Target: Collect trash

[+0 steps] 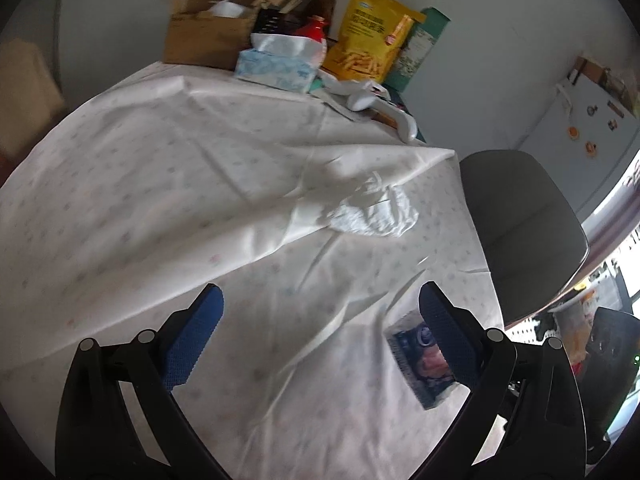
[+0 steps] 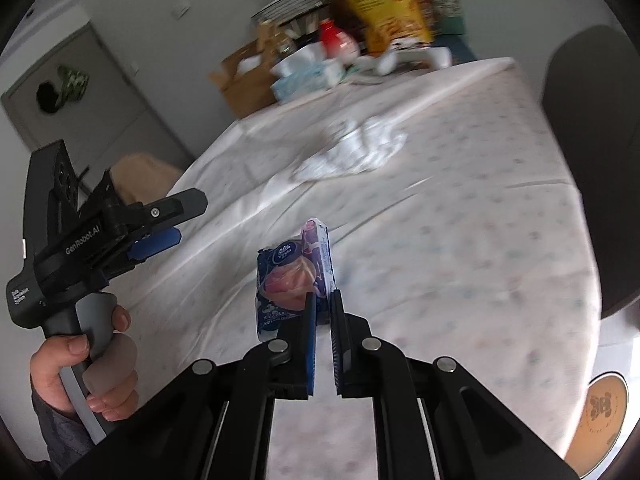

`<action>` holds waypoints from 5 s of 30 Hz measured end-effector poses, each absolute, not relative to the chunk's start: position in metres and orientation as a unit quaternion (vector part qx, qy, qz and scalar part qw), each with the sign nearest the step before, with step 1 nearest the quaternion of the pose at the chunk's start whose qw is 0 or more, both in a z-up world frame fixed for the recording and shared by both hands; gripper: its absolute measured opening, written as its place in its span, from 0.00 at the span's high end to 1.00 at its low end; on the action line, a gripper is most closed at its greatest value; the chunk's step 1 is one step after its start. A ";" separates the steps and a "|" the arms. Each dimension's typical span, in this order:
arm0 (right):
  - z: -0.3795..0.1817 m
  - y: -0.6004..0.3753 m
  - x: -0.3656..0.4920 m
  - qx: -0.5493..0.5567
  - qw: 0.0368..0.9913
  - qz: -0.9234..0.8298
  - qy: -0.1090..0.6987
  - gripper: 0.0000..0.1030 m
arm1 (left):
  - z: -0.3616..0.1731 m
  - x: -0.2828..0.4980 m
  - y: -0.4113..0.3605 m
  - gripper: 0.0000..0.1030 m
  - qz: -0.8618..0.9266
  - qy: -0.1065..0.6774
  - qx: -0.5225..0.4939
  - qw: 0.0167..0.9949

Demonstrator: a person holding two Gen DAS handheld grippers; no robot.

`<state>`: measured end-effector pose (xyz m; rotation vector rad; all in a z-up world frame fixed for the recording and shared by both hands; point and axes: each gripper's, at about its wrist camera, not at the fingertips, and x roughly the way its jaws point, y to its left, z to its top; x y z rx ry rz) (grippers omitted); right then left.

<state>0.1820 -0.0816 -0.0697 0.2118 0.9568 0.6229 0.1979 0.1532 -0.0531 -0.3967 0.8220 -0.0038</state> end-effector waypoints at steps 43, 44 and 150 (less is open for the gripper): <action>-0.072 -0.228 0.206 0.202 0.872 0.194 0.401 0.92 | -0.063 0.277 0.031 0.92 -0.073 0.400 -0.111 0.907; -0.070 -0.234 0.201 0.201 0.875 0.188 0.399 0.92 | -0.062 0.274 0.022 0.92 -0.083 0.400 -0.110 0.906; 0.022 -0.404 0.032 0.160 0.922 -0.166 0.310 0.07 | 0.033 0.120 -0.115 0.06 -0.176 0.315 -0.024 0.932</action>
